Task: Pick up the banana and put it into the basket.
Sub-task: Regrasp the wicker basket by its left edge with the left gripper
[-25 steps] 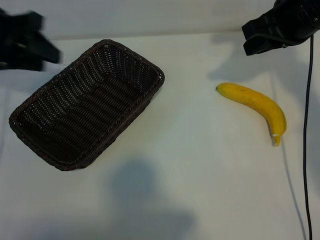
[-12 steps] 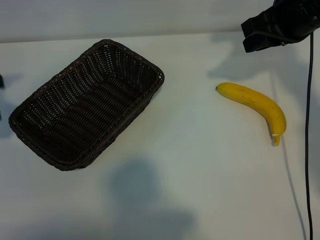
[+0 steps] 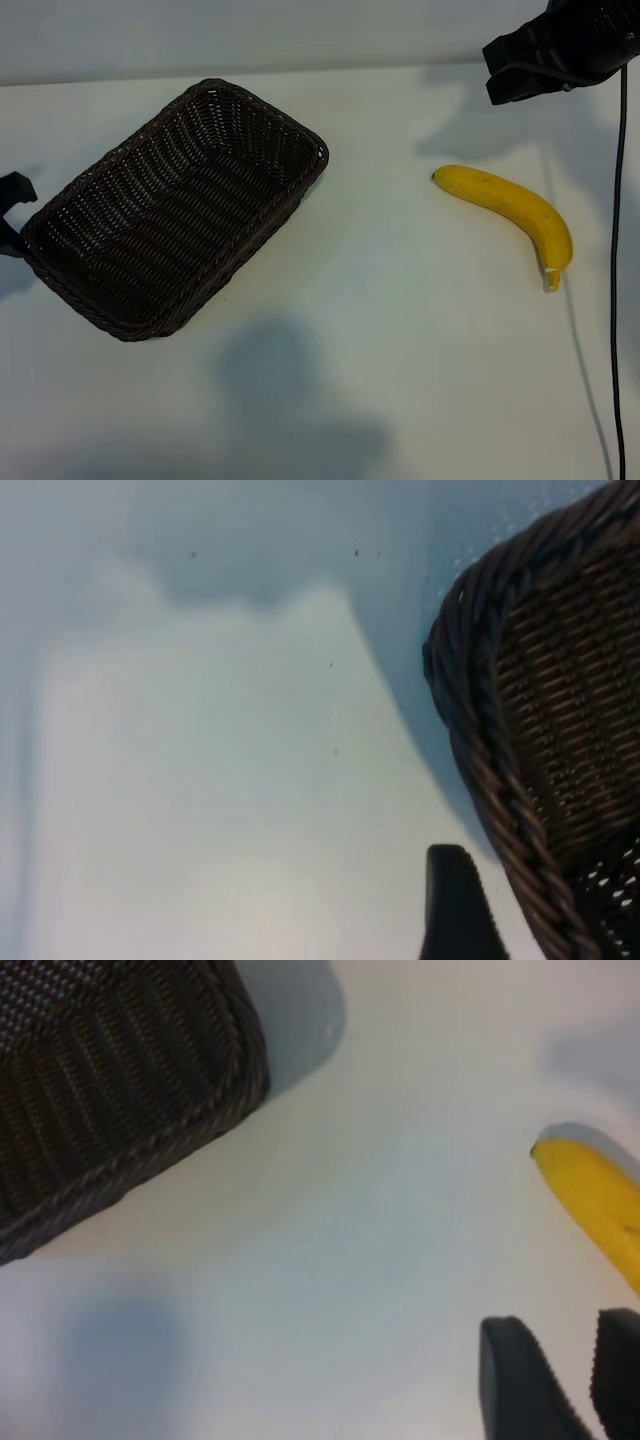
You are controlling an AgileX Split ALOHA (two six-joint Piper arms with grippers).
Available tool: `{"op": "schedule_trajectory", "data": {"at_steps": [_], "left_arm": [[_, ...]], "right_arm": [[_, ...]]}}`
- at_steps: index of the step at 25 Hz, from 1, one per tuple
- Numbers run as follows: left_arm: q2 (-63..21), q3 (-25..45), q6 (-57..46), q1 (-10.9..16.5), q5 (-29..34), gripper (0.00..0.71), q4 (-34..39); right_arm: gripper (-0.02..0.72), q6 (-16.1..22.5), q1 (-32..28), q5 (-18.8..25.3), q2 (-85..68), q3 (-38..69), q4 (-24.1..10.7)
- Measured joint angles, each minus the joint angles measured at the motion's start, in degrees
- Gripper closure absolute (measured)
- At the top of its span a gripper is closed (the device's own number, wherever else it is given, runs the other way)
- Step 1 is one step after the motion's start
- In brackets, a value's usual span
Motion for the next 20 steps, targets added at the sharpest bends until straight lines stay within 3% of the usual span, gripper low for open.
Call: {"op": "schedule_trajectory", "data": {"at_steps": [12,20], "left_arm": [[6.72,0.12,-0.15,0.00,-1.57,0.259,-2.62],[11.64,0.12,-1.87,0.00,-6.06,0.259,-3.37]], "right_arm": [[0.471,0.00,0.00,0.05,0.00,0.00,0.00],[0.471,0.00,0.00,-0.05,0.00,0.00,0.00]]}}
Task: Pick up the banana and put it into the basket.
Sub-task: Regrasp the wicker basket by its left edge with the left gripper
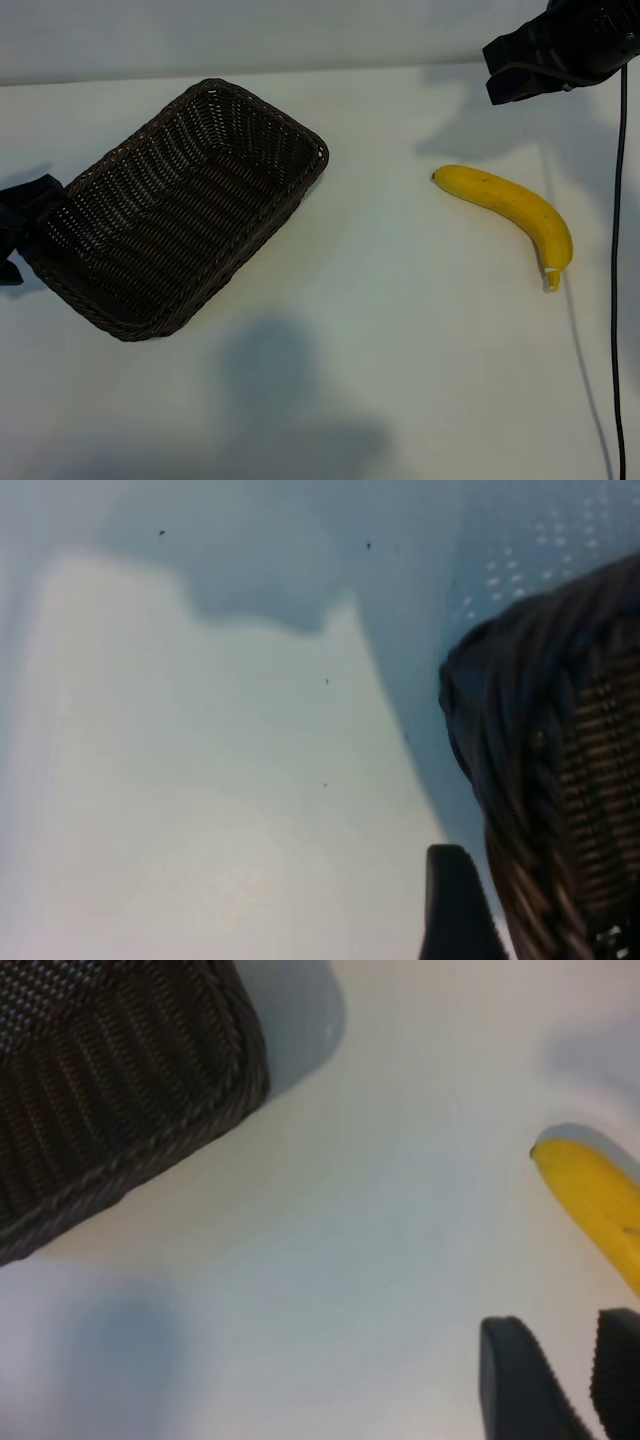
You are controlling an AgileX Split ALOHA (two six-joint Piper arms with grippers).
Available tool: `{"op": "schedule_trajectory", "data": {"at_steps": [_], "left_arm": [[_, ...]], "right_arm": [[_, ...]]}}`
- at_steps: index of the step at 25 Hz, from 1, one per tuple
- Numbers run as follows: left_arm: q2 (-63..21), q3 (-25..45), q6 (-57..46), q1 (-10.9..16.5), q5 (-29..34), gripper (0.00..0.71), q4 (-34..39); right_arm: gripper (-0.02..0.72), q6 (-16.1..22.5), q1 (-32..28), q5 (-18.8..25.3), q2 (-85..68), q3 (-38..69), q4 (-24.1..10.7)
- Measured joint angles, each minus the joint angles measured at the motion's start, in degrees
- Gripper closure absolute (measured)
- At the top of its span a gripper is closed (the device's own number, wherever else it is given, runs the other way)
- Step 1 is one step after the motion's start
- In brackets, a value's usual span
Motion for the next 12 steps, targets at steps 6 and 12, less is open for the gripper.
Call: {"op": "schedule_trajectory", "data": {"at_steps": [6,12], "left_arm": [[4.70,0.06,-0.27,0.00,-3.83,0.259,-2.60],[10.31,3.75,-0.27,0.00,-10.11,0.262,-4.20]], "right_arm": [[0.470,0.00,0.00,-0.05,0.00,0.00,0.00],[0.470,0.00,0.00,-0.28,0.00,0.00,0.00]]}}
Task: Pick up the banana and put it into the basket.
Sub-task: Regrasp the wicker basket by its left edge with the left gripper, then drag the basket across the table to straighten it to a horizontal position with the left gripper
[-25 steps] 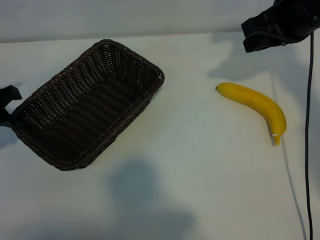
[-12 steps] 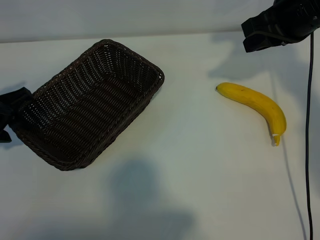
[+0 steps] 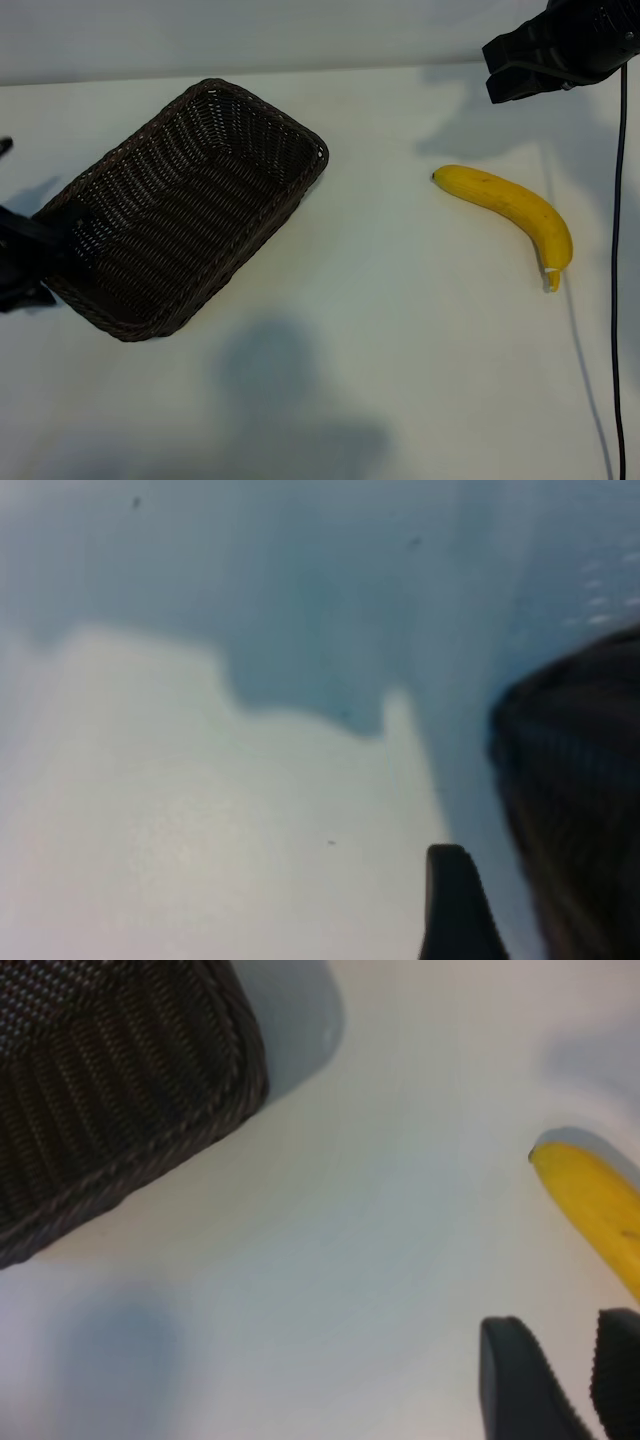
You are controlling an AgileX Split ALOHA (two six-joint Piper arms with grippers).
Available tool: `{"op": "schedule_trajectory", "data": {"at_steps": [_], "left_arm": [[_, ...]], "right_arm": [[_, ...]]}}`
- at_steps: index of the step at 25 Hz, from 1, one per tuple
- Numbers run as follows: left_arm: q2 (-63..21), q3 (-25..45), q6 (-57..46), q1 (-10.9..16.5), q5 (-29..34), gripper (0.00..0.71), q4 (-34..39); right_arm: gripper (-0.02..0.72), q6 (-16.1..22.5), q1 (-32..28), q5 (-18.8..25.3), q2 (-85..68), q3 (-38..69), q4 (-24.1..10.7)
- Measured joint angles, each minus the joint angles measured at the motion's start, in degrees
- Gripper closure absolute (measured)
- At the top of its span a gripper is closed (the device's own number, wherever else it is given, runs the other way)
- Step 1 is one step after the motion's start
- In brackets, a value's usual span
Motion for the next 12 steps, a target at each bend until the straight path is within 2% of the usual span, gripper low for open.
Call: {"op": "schedule_trajectory", "data": {"at_steps": [1,2,4,8,10,12], "left_arm": [[0.80,0.65,0.00,0.00,-1.00,0.281,-0.24],[1.25,0.92,0.23,0.00,-1.42,0.331,-0.44],[1.34,0.92,1.51,0.00,-1.98,0.465,-1.21],[-0.20,0.03,7.41,0.00,0.40,0.486,-2.52],[-0.89,-3.06,10.51,0.20,5.42,0.524,-2.54],[-1.14,-8.16,13.06,0.20,11.71,0.524,-1.26]], "right_arm": [[0.470,0.00,0.00,-0.13,0.00,0.00,0.00],[0.470,0.00,0.00,-0.12,0.00,0.00,0.00],[0.470,0.00,0.00,-0.26,0.00,0.00,0.00],[0.470,0.00,0.00,-0.55,0.00,0.00,0.00],[0.470,0.00,0.00,-0.61,0.00,0.00,0.00],[0.470,0.00,0.00,-0.65,0.00,0.00,0.00]]}}
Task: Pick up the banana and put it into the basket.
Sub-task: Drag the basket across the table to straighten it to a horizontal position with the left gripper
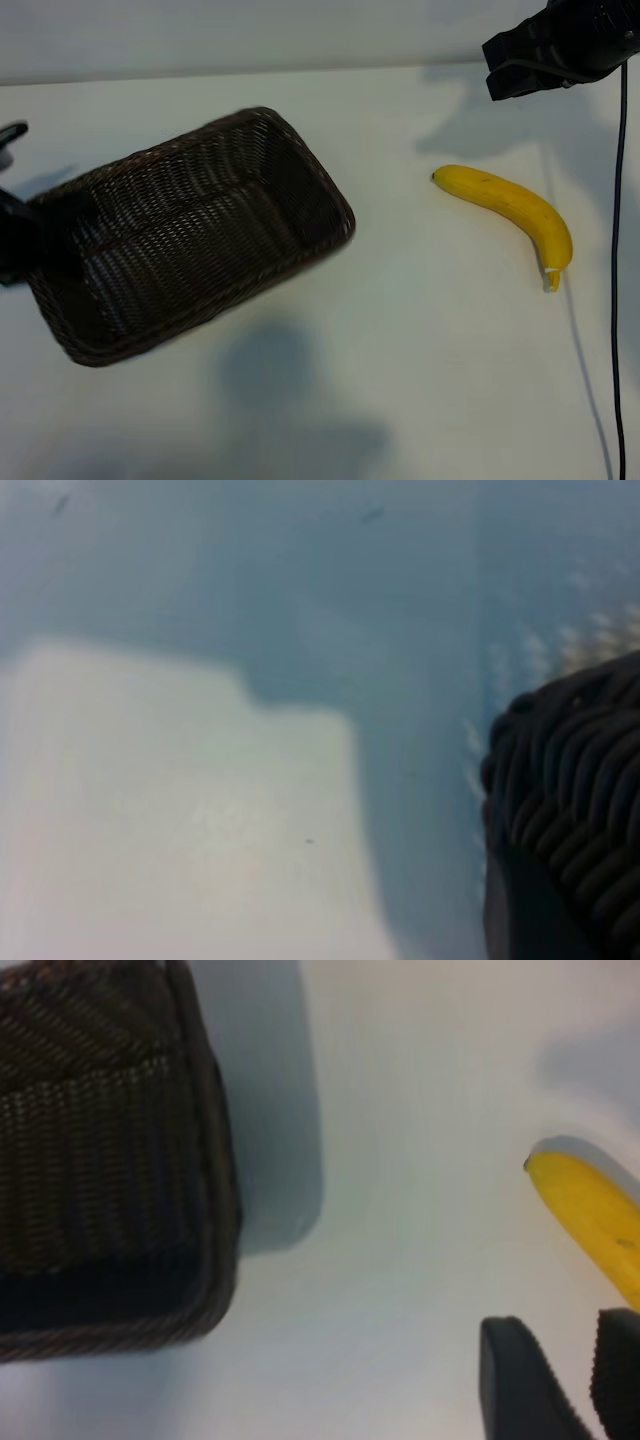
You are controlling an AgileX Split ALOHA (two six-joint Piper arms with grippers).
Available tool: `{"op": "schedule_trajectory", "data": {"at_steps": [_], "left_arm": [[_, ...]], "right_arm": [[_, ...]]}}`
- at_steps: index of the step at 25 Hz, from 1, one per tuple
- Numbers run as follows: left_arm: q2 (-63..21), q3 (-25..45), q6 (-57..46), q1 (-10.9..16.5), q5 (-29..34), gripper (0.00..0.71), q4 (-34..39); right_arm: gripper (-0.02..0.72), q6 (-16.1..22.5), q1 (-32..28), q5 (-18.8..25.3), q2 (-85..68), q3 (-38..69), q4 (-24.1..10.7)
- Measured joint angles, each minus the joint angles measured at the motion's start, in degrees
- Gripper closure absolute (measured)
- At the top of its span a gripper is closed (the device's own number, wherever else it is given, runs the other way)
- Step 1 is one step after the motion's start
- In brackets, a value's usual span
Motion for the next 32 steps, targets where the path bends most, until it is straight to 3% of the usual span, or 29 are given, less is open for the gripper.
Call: {"op": "schedule_trajectory", "data": {"at_steps": [4,10,23,32], "left_arm": [[0.22,-10.37,0.88,-0.19,10.90,0.524,0.93],[5.72,-20.47,5.76,-3.42,17.95,0.525,-0.81],[25.09,-37.84,13.18,-15.09,18.08,0.526,-4.06],[32.01,-41.21,11.05,-16.74,17.91,0.526,-4.96]], "right_arm": [[0.470,0.00,0.00,0.05,0.00,0.00,0.00],[0.470,0.00,0.00,0.10,0.00,0.00,0.00],[0.470,0.00,0.00,0.16,0.00,0.00,0.00],[0.470,0.00,0.00,0.10,0.00,0.00,0.00]]}}
